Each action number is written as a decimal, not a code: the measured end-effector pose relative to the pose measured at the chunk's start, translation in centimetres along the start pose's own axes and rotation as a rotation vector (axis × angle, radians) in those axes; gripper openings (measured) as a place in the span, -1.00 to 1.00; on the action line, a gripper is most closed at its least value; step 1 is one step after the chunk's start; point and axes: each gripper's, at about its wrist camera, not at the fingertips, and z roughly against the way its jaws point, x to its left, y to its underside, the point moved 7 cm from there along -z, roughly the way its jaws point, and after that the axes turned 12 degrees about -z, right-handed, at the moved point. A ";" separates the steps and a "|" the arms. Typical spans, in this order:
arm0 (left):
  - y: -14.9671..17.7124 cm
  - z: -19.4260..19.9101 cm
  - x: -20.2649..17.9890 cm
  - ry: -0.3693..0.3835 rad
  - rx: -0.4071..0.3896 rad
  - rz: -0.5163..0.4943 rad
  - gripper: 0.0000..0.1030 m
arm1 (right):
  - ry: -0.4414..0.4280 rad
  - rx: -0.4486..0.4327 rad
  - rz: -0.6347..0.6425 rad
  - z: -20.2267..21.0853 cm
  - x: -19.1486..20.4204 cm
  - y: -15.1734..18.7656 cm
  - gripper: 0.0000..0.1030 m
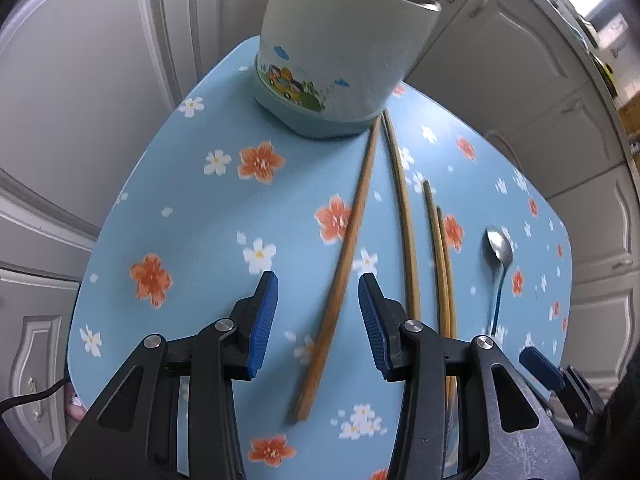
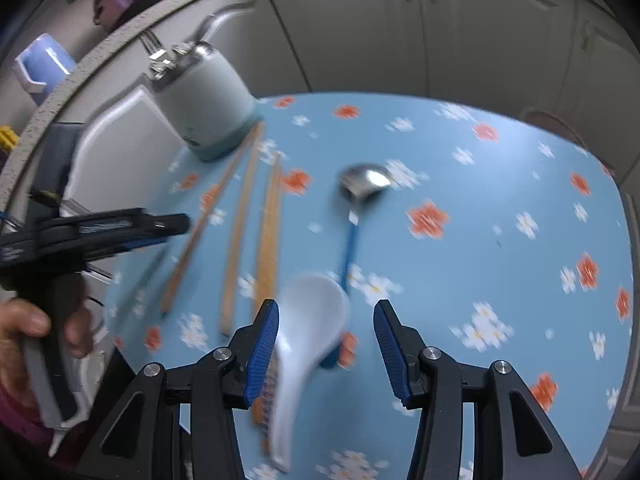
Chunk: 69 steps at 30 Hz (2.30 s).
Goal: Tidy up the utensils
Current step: 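Grasp a single wooden chopstick with the left tool while the right tool grasps a chopstick pair, then lift the wooden chopsticks off the table with both tools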
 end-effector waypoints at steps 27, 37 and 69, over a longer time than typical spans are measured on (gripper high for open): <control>-2.4 -1.3 1.6 -0.064 0.018 -0.095 -0.81 | -0.108 0.078 0.060 -5.7 7.4 -3.3 -0.40; -2.3 -0.8 4.0 -0.034 0.042 -0.109 -0.79 | -0.044 0.103 0.072 -9.1 7.9 -5.4 -0.44; -0.5 2.1 1.2 0.074 0.005 -0.132 -0.90 | -0.135 0.033 -0.032 -3.9 4.3 -4.3 -0.89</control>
